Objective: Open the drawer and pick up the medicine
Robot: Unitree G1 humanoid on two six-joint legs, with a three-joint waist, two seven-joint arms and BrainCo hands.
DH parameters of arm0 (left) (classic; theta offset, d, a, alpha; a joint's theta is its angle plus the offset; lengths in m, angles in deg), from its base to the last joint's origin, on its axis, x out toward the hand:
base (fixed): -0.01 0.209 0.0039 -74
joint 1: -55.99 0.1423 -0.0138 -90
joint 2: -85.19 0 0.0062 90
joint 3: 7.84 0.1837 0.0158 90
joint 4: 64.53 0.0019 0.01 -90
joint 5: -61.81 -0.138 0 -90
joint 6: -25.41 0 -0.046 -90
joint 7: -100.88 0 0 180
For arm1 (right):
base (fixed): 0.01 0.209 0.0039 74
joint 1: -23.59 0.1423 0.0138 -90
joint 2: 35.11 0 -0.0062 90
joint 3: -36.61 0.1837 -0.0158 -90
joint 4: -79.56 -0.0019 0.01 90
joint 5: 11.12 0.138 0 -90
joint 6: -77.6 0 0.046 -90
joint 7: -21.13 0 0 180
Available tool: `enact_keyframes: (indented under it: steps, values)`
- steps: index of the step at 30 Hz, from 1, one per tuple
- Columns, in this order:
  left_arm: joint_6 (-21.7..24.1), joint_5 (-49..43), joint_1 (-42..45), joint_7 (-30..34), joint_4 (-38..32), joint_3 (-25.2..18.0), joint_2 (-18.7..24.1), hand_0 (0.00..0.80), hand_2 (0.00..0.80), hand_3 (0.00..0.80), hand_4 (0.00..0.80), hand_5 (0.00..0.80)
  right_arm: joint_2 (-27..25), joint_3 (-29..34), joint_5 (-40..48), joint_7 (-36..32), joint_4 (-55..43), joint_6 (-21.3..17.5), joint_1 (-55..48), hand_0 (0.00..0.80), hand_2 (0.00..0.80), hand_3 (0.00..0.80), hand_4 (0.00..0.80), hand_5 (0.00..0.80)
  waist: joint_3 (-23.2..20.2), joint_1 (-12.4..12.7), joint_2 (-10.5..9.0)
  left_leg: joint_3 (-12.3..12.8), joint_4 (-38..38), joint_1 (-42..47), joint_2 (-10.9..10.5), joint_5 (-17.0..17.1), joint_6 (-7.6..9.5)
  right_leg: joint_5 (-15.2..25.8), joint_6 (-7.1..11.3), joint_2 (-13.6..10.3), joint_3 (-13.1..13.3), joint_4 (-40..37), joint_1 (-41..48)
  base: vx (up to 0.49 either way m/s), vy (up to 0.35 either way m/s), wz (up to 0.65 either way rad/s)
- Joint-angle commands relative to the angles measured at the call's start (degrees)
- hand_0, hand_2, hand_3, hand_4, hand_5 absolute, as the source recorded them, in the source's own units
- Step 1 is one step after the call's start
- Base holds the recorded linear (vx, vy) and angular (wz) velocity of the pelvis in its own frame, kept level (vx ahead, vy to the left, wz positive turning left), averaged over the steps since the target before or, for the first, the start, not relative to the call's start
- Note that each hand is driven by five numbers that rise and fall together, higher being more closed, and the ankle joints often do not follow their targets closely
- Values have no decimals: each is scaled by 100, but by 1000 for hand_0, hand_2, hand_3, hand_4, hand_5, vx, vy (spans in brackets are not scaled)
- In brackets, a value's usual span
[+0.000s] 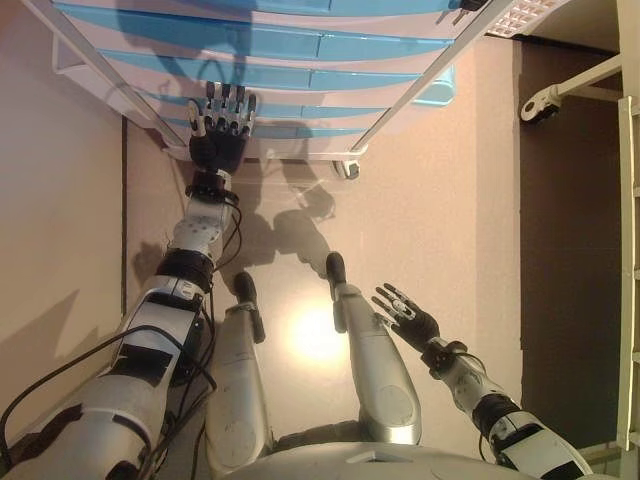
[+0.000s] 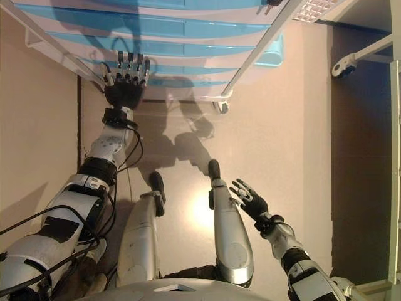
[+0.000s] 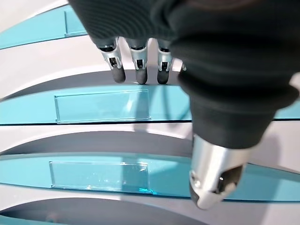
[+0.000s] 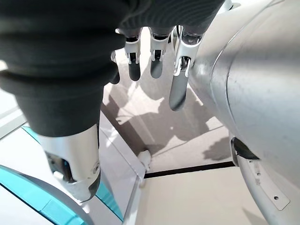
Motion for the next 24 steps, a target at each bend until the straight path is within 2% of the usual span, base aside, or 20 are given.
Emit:
enact_keyframes:
  steps: [1, 4, 5, 6, 7, 11, 12, 19, 20, 21, 24]
  values:
    - [166, 98, -1054, 354, -910, 125, 205, 0, 0, 0, 0, 0, -161, -506, 69, -200, -156, 147, -803, 0, 0, 0, 0, 0, -81, 44, 119, 172, 76, -28, -188, -362, 75, 255, -196, 233, -227, -322, 61, 0, 0, 0]
    - [268, 139, -1135, 537, -1077, 151, 234, 0, 0, 0, 0, 0, -178, -520, 77, -226, -112, 135, -784, 0, 0, 0, 0, 0, -81, 48, 119, 176, 45, -15, -185, -352, 65, 266, -207, 231, -232, -355, 73, 0, 0, 0]
    - [316, 129, -1155, 587, -1158, 161, 244, 232, 232, 232, 232, 232, -187, -519, 85, -248, -103, 128, -774, 0, 0, 0, 0, 0, -81, 52, 120, 171, 29, -12, -187, -343, 60, 270, -213, 234, -233, -371, 80, 0, 0, 0]
    - [345, 109, -1149, 627, -1226, 170, 243, 530, 530, 530, 530, 530, -198, -512, 89, -266, -89, 121, -770, 0, 0, 0, 0, 0, -81, 59, 123, 170, 11, -7, -190, -335, 54, 273, -215, 233, -234, -386, 87, 0, 0, 0]
    - [381, 80, -1144, 657, -1285, 175, 241, 791, 791, 791, 791, 791, -202, -511, 95, -275, -83, 111, -770, 0, 0, 0, 0, 0, -81, 65, 127, 168, -8, 2, -193, -324, 50, 276, -217, 232, -235, -397, 96, 0, 0, 0]
    - [474, 33, -1179, 707, -1436, 196, 250, 800, 800, 800, 800, 800, -220, -522, 118, -303, -44, 113, -742, 0, 0, 0, 0, 0, -81, 90, 140, 161, -100, 66, -196, -280, 34, 290, -225, 226, -248, -451, 149, -28, -6, 0]
    - [484, -2, -1200, 686, -1472, 190, 250, 800, 800, 800, 800, 800, -220, -517, 112, -315, -28, 106, -715, 0, 0, 0, 0, 0, -81, 78, 106, 221, -138, -29, -209, -90, 48, 431, -253, 190, -262, -494, 67, -112, -25, 0]
    - [490, -34, -1254, 676, -1474, 182, 303, 800, 800, 800, 800, 800, -207, -500, 118, -351, 71, 133, -649, 0, 0, 0, 0, 0, -81, 115, 95, 215, -244, 97, -202, -43, 12, 427, -249, 182, -301, -555, 191, -6, -9, 1]
    - [489, -44, -1249, 673, -1465, 185, 304, 800, 800, 800, 800, 800, -200, -501, 119, -355, 91, 136, -644, 0, 0, 0, 0, 0, -81, 134, 124, 155, -241, 199, -193, -195, -7, 302, -221, 209, -292, -530, 281, 0, 0, 0]
    - [476, -48, -1247, 705, -1444, 181, 313, 800, 800, 800, 800, 800, -206, -485, 121, -385, 121, 122, -636, 0, 0, 0, 0, 0, -81, 125, 98, 211, -269, 114, -206, -15, 7, 432, -251, 173, -314, -561, 206, 0, 0, 0]
    - [454, -53, -1197, 785, -1389, 168, 330, 800, 800, 800, 800, 800, -206, -470, 88, -395, 144, 102, -630, 0, 0, 0, 0, 0, -81, 143, 112, 201, -307, 159, -216, 10, -6, 421, -253, 167, -337, -558, 238, -33, -12, 0]
